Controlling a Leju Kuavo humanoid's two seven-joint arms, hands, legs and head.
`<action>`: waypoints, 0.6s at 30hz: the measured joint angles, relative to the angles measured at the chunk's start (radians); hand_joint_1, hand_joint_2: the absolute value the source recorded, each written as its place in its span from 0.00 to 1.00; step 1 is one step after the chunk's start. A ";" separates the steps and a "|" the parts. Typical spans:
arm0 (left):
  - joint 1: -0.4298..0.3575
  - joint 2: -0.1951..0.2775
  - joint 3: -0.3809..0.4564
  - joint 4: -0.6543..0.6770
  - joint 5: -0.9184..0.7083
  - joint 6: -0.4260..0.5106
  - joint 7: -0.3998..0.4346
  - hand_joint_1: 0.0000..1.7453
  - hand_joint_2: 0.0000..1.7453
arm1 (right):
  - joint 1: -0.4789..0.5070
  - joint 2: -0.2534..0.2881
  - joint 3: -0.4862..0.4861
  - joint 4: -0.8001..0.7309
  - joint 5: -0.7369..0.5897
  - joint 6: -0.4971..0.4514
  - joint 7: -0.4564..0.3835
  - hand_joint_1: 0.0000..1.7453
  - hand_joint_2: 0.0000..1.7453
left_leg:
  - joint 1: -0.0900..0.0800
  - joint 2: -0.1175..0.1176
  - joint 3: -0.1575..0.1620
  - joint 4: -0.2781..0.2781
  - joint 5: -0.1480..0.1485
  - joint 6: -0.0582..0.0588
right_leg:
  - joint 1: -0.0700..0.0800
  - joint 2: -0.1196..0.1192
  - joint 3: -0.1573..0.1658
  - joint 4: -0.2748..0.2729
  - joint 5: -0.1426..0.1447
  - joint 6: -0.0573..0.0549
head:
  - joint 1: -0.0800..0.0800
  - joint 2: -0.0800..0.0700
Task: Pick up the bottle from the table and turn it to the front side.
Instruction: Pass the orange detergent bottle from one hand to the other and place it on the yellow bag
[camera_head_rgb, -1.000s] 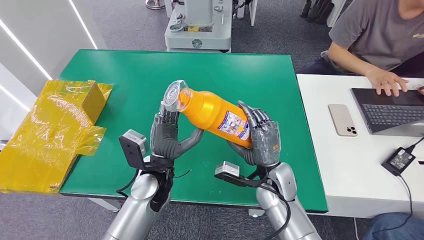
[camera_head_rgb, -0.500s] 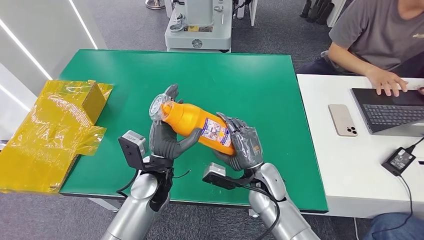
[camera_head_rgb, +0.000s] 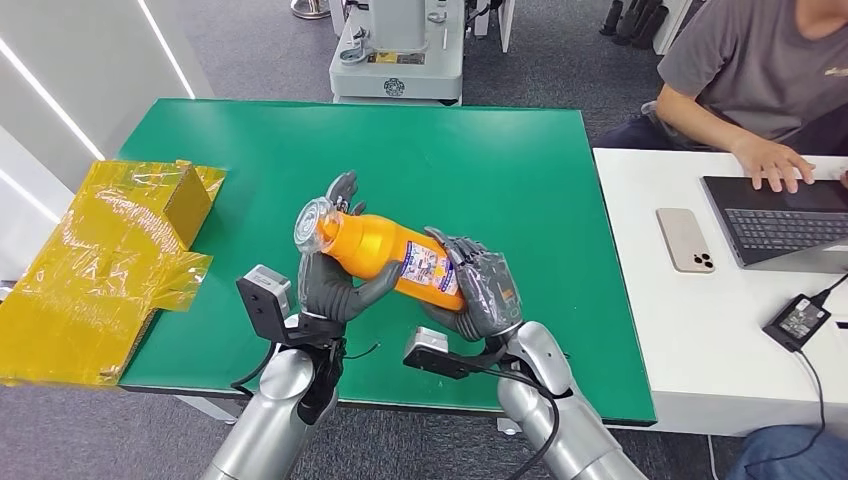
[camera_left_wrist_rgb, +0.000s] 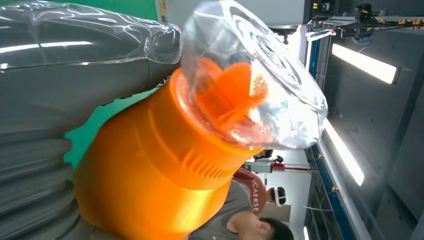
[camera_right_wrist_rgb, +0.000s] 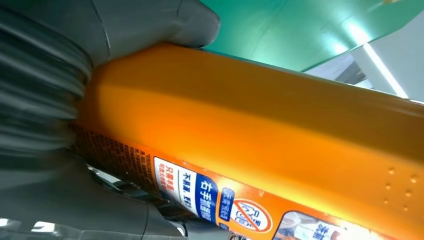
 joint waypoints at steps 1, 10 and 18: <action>0.000 0.000 0.000 0.000 0.000 -0.001 0.000 0.00 1.00 | 0.000 0.000 0.001 0.000 0.001 0.001 -0.002 1.00 1.00 | 0.000 0.000 0.000 0.000 0.000 0.000 | 0.000 0.000 0.000 0.000 0.000 0.000 | 0.000 0.000; -0.002 0.000 0.000 0.002 0.000 -0.007 -0.001 0.00 1.00 | -0.011 0.000 0.005 0.007 0.008 0.038 -0.006 1.00 1.00 | 0.000 0.000 0.000 0.000 0.000 0.000 | 0.000 0.000 0.000 0.000 0.000 0.000 | 0.000 0.000; -0.002 0.000 0.001 0.006 0.005 -0.006 -0.001 0.00 1.00 | -0.032 0.000 0.005 0.038 0.014 0.099 -0.001 1.00 1.00 | 0.000 0.000 0.000 0.000 0.000 0.000 | 0.000 0.000 0.000 0.000 0.000 0.000 | 0.000 0.000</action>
